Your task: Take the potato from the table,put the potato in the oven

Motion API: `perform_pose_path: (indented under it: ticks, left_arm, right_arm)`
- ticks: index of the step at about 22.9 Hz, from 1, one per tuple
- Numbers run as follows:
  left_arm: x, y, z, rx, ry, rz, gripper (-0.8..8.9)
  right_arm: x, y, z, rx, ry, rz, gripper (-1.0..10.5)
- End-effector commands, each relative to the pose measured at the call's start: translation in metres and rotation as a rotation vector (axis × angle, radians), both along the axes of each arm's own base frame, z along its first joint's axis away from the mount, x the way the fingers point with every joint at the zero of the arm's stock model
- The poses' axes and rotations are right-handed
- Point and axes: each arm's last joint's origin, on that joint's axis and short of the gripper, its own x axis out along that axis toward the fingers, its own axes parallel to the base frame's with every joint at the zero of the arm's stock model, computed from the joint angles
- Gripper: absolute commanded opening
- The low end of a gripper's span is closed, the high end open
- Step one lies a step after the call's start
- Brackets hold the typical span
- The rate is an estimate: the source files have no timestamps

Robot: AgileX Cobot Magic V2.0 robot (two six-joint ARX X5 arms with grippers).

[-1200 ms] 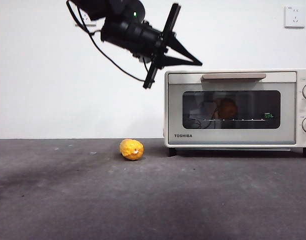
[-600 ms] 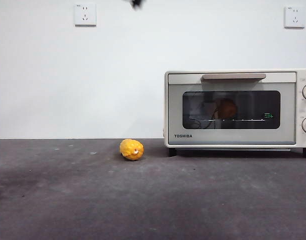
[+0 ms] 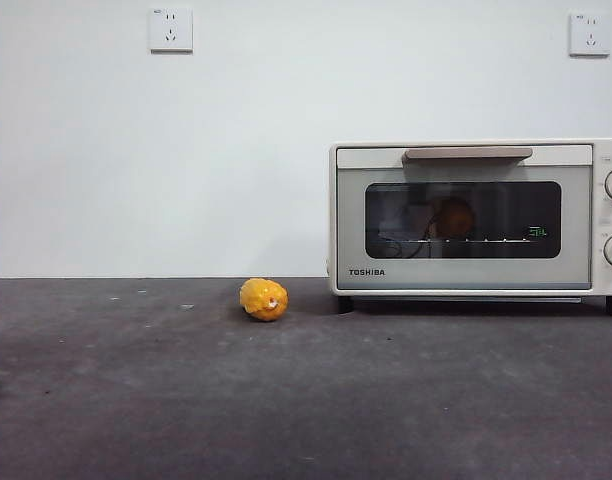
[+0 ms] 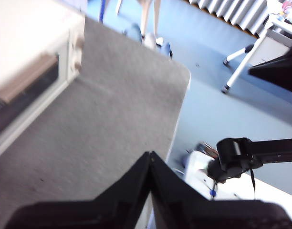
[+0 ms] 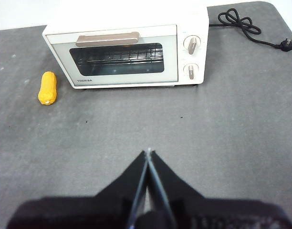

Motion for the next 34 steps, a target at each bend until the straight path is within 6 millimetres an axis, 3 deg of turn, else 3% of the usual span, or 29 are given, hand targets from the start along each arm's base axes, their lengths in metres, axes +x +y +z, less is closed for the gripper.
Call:
perform_pose_path:
  ticks: [1, 6, 11, 20, 22, 27, 34]
  left_arm:
    - [-0.016, 0.012, 0.012, 0.004, -0.074, 0.070, -0.05]
    - [-0.039, 0.034, 0.026, 0.030, -0.149, 0.274, -0.04]
    - [-0.051, 0.043, 0.032, 0.006, -0.150, 0.287, -0.04]
    - [-0.044, 0.041, 0.029, 0.020, -0.140, 0.298, -0.04]
    - [-0.038, 0.041, 0.026, 0.091, -0.244, 0.269, -0.04]
    - [-0.026, 0.059, 0.025, 0.203, -0.373, 0.294, -0.04]
    - [-0.029, 0.077, 0.031, 0.159, -0.445, 0.241, -0.04]
  right_arm:
    - [-0.001, 0.000, -0.002, 0.001, 0.020, -0.006, 0.0]
    - [-0.001, 0.000, -0.002, 0.001, 0.021, -0.006, 0.0]
    - [-0.001, 0.000, -0.002, 0.001, 0.021, -0.006, 0.0]
    - [-0.001, 0.000, -0.002, 0.001, 0.020, -0.006, 0.0]
    - [-0.001, 0.000, -0.002, 0.001, 0.021, -0.006, 0.0]
    - [-0.001, 0.000, -0.002, 0.001, 0.020, -0.006, 0.0]
    - [0.001, 0.000, -0.002, -0.001, 0.027, -0.006, 0.0]
